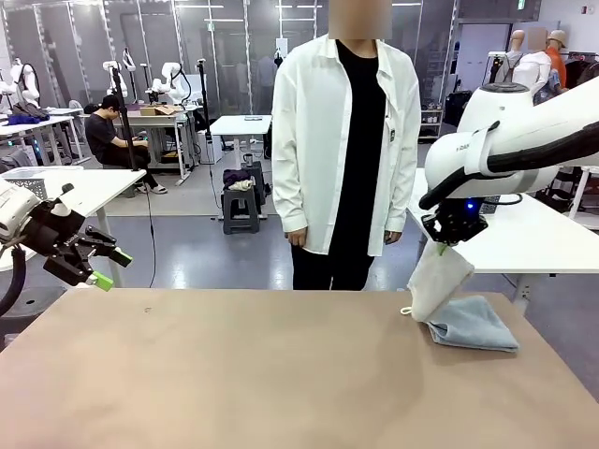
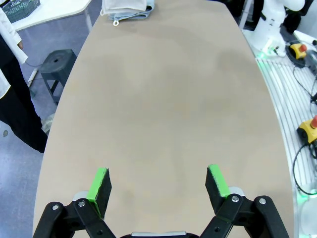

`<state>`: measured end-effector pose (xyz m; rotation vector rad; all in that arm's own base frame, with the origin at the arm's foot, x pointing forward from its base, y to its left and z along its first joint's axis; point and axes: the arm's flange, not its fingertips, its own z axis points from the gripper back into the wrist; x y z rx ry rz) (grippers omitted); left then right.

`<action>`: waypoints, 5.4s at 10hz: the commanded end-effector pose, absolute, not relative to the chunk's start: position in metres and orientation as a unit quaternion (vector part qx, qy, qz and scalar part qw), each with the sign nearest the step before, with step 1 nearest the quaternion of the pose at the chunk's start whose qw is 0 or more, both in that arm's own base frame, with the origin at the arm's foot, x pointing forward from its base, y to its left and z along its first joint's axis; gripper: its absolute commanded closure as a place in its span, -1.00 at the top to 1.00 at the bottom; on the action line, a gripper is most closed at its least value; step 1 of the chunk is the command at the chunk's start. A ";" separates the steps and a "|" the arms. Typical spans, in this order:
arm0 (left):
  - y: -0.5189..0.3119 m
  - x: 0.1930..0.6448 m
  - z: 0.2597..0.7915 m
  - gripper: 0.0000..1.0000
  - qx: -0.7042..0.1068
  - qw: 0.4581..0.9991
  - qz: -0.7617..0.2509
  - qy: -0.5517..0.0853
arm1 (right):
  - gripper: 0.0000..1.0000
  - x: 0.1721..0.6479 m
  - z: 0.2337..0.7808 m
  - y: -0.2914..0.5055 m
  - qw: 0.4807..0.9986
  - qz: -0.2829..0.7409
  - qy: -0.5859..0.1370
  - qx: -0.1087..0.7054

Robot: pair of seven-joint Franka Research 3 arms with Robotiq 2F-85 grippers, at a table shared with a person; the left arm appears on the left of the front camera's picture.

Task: Fold the towels and place them in the basket.
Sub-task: Stack the folded Towel with hook on the right side of the table.

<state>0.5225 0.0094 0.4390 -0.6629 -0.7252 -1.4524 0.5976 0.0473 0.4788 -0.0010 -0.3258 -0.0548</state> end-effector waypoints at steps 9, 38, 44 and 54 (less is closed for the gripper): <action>0.009 0.521 0.440 0.92 -0.287 0.639 -0.640 -0.315 | -0.87 0.598 0.477 0.030 0.987 -0.030 -0.159 -0.018; 0.009 0.521 0.440 0.92 -0.287 0.639 -0.640 -0.315 | 1.00 0.363 0.680 -0.062 0.946 -0.056 -0.309 0.081; 0.009 0.521 0.440 0.92 -0.287 0.639 -0.640 -0.315 | 1.00 0.334 0.704 -0.053 0.943 -0.036 -0.322 0.078; 0.009 0.521 0.440 0.92 -0.287 0.639 -0.640 -0.315 | 1.00 0.334 0.704 -0.053 0.943 -0.036 -0.322 0.078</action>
